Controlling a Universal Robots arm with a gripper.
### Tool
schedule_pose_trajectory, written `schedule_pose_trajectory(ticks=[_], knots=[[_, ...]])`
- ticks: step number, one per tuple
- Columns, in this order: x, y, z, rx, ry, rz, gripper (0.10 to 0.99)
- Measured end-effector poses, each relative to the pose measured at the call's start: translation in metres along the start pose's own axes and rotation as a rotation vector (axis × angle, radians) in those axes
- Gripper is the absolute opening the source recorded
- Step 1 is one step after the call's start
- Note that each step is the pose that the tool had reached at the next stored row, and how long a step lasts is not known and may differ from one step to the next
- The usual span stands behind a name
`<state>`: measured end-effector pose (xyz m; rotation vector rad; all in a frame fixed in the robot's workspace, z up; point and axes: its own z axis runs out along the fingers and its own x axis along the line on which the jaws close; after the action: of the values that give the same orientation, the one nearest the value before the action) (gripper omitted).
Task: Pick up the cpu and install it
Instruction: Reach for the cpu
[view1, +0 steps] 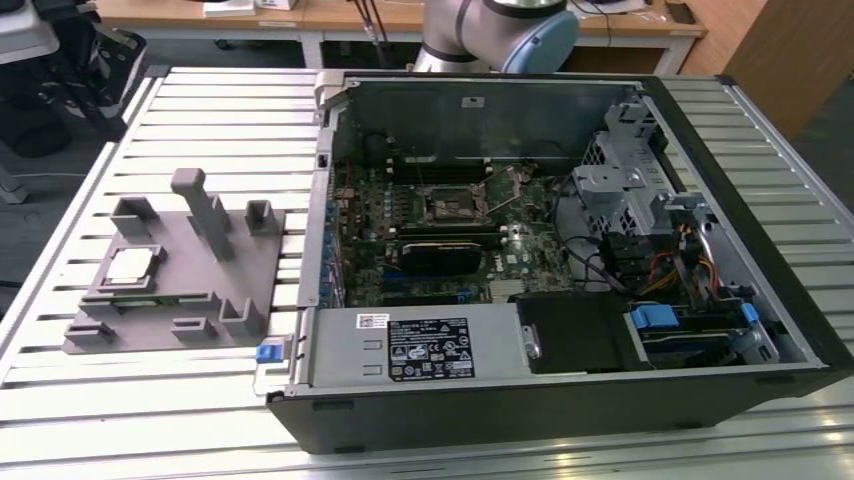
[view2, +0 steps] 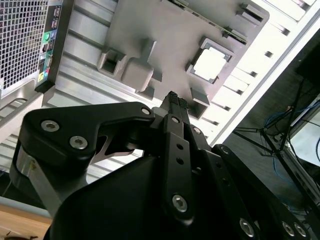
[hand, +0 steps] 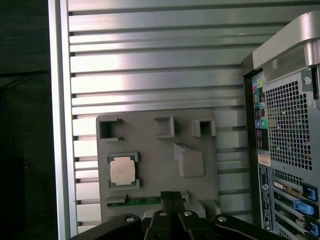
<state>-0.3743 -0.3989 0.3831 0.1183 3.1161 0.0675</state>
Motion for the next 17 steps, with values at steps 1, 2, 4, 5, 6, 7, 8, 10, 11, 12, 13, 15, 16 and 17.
schedule_pose_trajectory(ticks=[1,2,4,5,6,7,8,10,11,12,13,15,16,17], knots=[[0.0018,-0.0001,0.0001,0.0,0.0,0.0,0.106],[0.0036,-0.0003,0.0001,0.0,0.0001,0.0,0.106],[0.0071,-0.0006,0.0002,0.0,0.0001,0.0,0.106],[0.0087,-0.0007,0.0003,0.0,0.0001,0.0,0.106],[0.0106,-0.0008,0.0003,0.0,0.0001,0.0,0.106],[0.0123,-0.001,0.0004,0.0,0.0002,0.0,0.106],[0.0141,-0.0011,0.0005,0.0,0.0002,0.0,0.106],[0.0179,-0.0014,0.0006,0.0,0.0003,0.0,0.106],[0.0199,-0.0016,0.0007,0.0,0.0002,0.0,0.106],[0.0218,-0.0017,0.0007,0.0,0.0002,0.0,0.106],[0.0236,-0.0018,0.0007,0.0,0.0003,0.0,0.106],[0.0273,-0.0021,0.0009,0.0,0.0003,0.0,0.106],[0.029,-0.0023,0.0009,0.0,0.0005,0.0,0.106],[0.0307,-0.0024,0.001,0.0,0.0006,0.0,0.106]])
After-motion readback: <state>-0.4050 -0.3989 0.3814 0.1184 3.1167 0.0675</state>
